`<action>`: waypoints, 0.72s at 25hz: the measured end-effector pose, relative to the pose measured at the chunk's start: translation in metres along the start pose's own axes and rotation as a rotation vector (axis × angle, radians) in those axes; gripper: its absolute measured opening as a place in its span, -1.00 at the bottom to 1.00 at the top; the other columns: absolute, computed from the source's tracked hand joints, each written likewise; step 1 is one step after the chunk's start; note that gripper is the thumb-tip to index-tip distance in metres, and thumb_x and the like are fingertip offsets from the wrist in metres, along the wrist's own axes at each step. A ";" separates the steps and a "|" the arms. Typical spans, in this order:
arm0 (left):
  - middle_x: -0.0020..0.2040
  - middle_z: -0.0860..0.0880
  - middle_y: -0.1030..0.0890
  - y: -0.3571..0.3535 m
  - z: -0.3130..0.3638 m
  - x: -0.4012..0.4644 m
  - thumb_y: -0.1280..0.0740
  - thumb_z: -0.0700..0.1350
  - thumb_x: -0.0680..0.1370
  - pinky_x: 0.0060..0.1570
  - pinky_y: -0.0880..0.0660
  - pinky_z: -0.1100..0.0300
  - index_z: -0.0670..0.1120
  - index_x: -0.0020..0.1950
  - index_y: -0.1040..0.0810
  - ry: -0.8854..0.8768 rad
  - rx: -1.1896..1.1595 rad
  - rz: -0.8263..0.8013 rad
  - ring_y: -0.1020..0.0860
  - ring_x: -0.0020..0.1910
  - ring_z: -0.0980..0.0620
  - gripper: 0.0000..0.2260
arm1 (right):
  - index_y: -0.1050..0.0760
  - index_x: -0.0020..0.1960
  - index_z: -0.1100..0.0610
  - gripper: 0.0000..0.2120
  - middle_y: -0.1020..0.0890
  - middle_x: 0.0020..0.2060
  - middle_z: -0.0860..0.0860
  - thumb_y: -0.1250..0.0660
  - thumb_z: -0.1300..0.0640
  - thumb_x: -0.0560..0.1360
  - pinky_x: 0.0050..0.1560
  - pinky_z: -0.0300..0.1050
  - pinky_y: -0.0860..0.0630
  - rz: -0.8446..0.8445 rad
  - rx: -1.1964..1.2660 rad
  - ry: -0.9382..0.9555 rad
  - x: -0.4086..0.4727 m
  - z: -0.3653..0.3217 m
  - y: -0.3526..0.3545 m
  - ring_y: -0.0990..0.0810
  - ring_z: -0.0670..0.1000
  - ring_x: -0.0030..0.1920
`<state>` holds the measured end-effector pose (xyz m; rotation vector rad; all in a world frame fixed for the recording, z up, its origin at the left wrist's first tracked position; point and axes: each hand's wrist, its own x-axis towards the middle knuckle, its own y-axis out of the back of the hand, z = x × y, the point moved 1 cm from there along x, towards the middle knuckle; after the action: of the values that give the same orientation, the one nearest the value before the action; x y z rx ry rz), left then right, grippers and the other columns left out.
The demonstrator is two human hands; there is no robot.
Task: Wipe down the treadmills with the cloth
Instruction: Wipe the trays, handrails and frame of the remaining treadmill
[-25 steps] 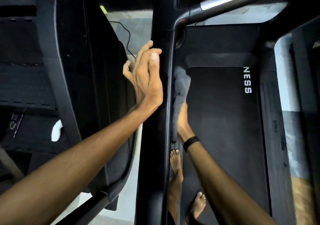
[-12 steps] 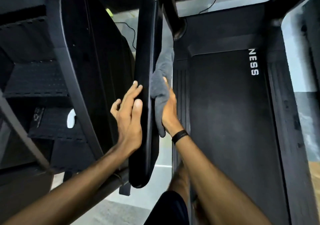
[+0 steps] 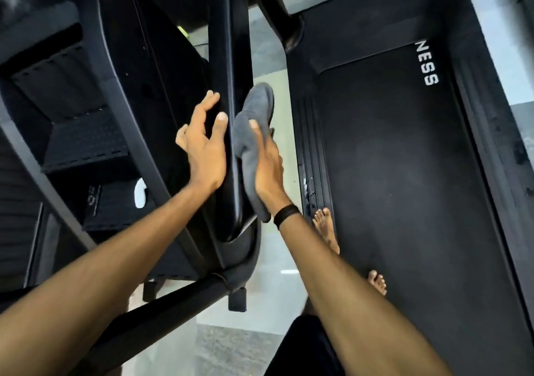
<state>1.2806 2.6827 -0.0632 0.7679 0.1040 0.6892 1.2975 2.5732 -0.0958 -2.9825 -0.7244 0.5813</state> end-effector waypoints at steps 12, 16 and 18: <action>0.26 0.09 -0.61 0.017 0.044 -0.028 -0.15 0.04 0.66 0.49 -0.13 -0.07 0.07 0.17 -0.63 0.013 0.066 0.042 -0.49 0.28 0.22 -0.72 | -0.57 0.22 0.07 -0.60 -0.68 0.06 -0.02 -0.25 -0.21 0.60 0.12 -0.09 -0.53 0.165 0.050 -0.187 -0.103 -0.022 0.043 -0.63 0.02 0.12; -0.19 0.06 -0.68 0.033 0.107 -0.077 -0.28 0.20 0.54 0.01 -0.48 0.10 -0.13 -0.17 -0.66 0.049 -0.302 -0.171 -0.58 -0.17 0.20 -0.58 | -0.49 0.32 -0.05 -0.60 -0.62 0.02 -0.18 -0.22 -0.24 0.60 0.07 -0.15 -0.50 0.161 -0.045 0.026 -0.120 -0.069 0.088 -0.59 -0.08 0.10; -0.15 0.03 -0.71 0.027 0.142 -0.093 -0.43 0.14 0.44 -0.09 -0.54 0.21 -0.13 -0.06 -0.67 0.122 -0.461 -0.390 -0.64 -0.12 0.13 -0.67 | -0.33 0.46 -0.11 -0.49 -0.57 0.18 -0.14 -0.22 -0.27 0.57 0.20 -0.07 -0.52 0.090 -0.127 0.063 -0.123 -0.079 0.099 -0.56 -0.05 0.21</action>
<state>1.2399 2.5540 0.0431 0.2491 0.1923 0.3647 1.2678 2.4352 0.0104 -3.1487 -0.6497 0.4583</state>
